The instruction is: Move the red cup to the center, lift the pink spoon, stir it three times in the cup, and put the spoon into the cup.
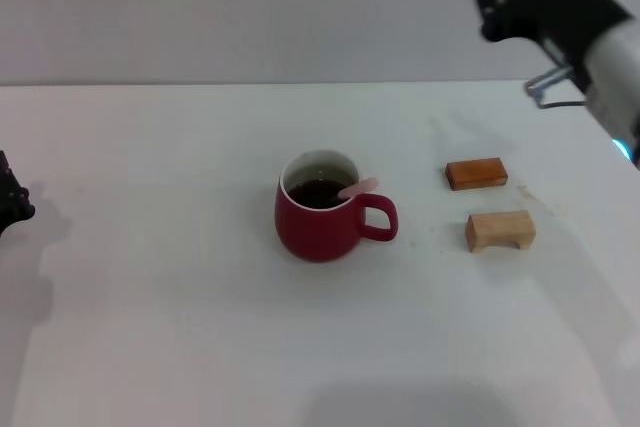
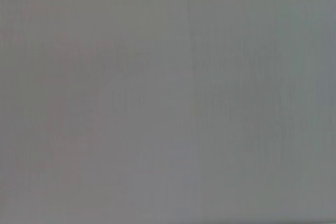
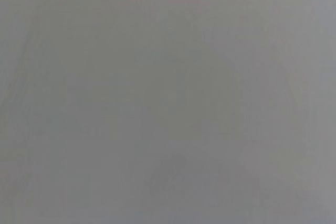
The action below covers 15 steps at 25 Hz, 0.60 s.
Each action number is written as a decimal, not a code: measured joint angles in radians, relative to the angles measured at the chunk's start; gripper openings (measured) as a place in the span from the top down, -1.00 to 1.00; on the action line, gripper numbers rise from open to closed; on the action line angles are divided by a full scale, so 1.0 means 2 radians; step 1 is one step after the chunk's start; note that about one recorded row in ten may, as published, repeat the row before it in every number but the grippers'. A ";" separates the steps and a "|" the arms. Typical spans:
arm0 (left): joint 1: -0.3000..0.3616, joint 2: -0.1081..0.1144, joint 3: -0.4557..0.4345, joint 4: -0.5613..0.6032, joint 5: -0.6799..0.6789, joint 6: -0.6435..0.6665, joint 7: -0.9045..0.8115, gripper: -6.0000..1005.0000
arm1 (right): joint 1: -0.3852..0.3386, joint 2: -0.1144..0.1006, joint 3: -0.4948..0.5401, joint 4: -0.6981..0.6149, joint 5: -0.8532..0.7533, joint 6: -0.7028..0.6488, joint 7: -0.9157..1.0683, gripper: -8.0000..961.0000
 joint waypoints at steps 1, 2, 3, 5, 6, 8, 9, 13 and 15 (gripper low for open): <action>0.001 0.000 0.000 0.000 0.000 0.000 0.000 0.99 | 0.000 0.000 0.000 0.000 0.000 0.000 0.000 0.48; 0.003 0.000 0.000 0.000 0.000 0.000 0.000 0.99 | -0.014 0.000 -0.010 -0.027 0.000 -0.074 -0.004 0.49; 0.003 0.000 0.000 0.000 0.000 0.000 0.000 0.99 | -0.014 0.000 -0.010 -0.027 0.000 -0.074 -0.004 0.49; 0.007 0.000 0.000 0.000 0.000 0.000 0.000 0.99 | -0.021 0.001 -0.015 -0.055 0.000 -0.124 -0.004 0.49; 0.007 0.000 0.000 0.000 0.000 0.000 0.000 0.99 | -0.023 0.001 -0.017 -0.069 0.001 -0.146 -0.004 0.49; 0.009 0.000 0.000 0.000 -0.001 0.000 -0.001 0.99 | -0.024 0.001 -0.019 -0.097 0.008 -0.183 -0.002 0.49; 0.014 0.000 0.000 -0.001 -0.001 0.000 -0.001 0.99 | -0.025 0.001 -0.020 -0.110 0.015 -0.199 0.000 0.49; 0.018 0.000 0.000 -0.003 0.000 0.000 -0.001 0.99 | -0.027 0.001 -0.023 -0.164 0.047 -0.269 0.002 0.49; 0.019 -0.001 0.000 -0.004 0.000 0.000 -0.001 0.99 | -0.030 0.002 -0.025 -0.196 0.059 -0.311 0.002 0.49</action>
